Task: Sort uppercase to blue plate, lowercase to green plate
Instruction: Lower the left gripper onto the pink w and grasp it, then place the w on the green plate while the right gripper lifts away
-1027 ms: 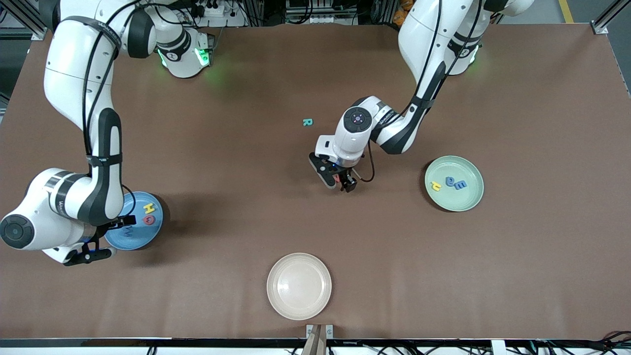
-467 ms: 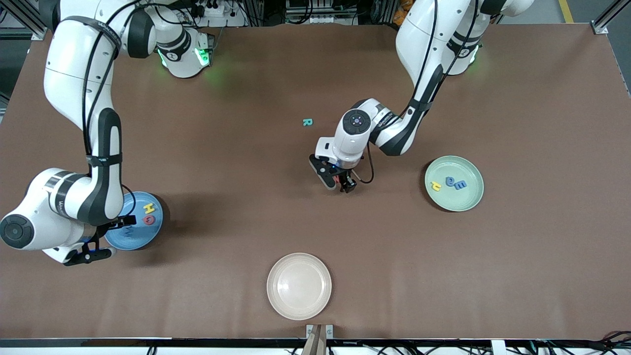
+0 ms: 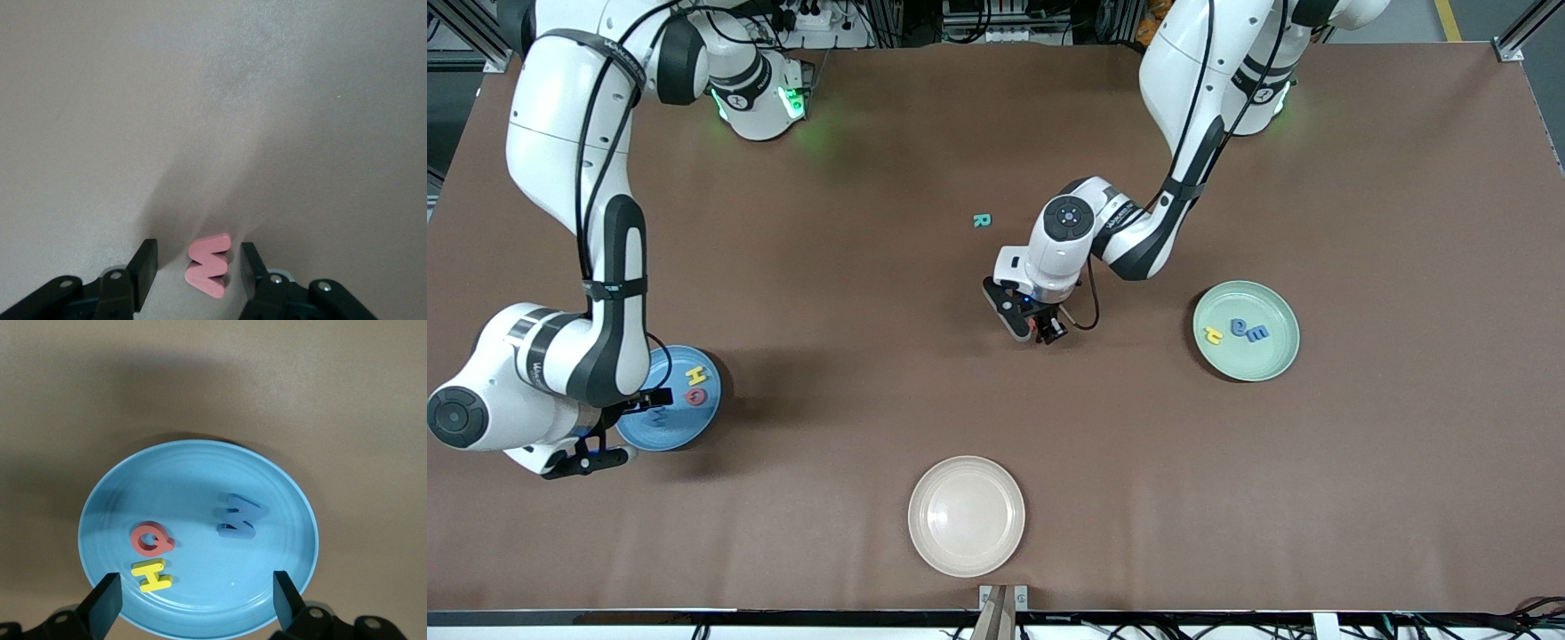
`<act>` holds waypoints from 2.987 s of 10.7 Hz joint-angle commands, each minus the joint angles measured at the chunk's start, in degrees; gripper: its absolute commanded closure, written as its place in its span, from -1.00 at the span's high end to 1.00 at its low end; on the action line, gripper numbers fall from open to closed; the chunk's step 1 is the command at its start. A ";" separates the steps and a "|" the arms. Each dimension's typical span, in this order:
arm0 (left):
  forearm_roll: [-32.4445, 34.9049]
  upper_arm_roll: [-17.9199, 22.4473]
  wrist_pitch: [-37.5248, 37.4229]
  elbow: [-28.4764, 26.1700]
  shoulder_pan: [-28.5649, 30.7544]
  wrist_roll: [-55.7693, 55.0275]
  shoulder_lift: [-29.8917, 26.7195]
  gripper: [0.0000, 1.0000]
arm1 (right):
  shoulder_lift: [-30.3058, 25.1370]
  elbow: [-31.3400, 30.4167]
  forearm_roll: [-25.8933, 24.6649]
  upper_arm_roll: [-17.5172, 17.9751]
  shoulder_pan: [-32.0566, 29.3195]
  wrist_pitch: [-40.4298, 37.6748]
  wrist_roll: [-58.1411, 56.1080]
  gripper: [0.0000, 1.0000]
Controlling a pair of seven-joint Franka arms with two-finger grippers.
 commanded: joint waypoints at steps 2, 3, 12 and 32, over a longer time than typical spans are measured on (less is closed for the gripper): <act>1.42 0.72 1.05 0.47 -0.53 -1.62 1.15 -0.25 | -1.94 -2.18 0.51 0.29 0.32 -0.07 -0.84 1.00; 1.42 0.72 1.05 0.38 -0.53 -1.62 1.15 -0.34 | -1.94 -2.18 0.51 0.29 0.32 -0.07 -0.84 1.00; 1.77 0.99 -7.53 0.30 4.29 2.24 -4.10 -1.00 | -12.20 -20.24 -0.01 -0.24 7.43 12.63 -1.62 1.00; -2.53 0.46 -16.27 -22.21 36.47 4.19 -23.28 -0.16 | -22.25 -27.41 0.08 8.80 19.64 11.26 37.45 1.00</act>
